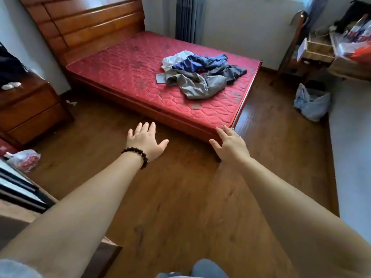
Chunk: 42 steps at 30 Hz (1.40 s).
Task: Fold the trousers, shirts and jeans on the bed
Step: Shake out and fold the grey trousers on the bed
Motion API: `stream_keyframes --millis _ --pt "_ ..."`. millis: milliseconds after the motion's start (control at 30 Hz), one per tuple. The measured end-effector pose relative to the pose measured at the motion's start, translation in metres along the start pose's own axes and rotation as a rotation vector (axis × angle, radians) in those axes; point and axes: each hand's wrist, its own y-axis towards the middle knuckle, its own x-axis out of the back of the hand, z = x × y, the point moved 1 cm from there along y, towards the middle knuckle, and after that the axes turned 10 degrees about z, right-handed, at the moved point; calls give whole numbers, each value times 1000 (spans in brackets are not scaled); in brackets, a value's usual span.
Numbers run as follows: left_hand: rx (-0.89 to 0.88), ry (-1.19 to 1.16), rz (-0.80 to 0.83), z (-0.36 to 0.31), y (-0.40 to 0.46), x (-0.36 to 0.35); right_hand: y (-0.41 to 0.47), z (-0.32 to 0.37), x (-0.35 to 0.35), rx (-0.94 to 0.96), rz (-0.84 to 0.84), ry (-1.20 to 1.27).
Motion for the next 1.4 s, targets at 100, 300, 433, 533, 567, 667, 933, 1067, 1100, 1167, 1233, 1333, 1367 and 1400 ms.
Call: stream_keyframes --millis 100,300,433,533,567,667,933,1067,1100,1167,1233,1333,1367,1400 --pt "16 35 17 15 13 -3 13 7 -12 -10 39 -31" --pt "43 38 25 39 58 -5 70 26 -20 15 89 -40" --pt "65 20 25 51 109 -5 129 38 -23 52 111 -41" --pt "83 17 32 55 161 -4 187 43 -22 58 122 -46" --pt "93 19 36 56 180 -2 208 44 -22 61 125 -47" --pt "129 10 51 59 238 8 273 51 -16 73 143 -36" --pt "193 8 63 81 357 49 413 80 -1 123 187 -11" --pt "225 14 79 102 400 61 465 103 -1 151 205 -15" --pt "231 15 83 108 411 64 478 109 -1 155 205 -18" --pt "239 15 87 122 435 69 505 122 -1 168 199 -18" --pt "240 15 85 137 463 74 535 136 -2 175 194 -11" --pt "222 20 79 163 514 81 584 157 -8 159 193 -15" --pt "212 21 79 171 534 83 601 164 -10 150 195 -15" --pt "202 20 75 180 555 87 620 171 -12 142 193 -14"
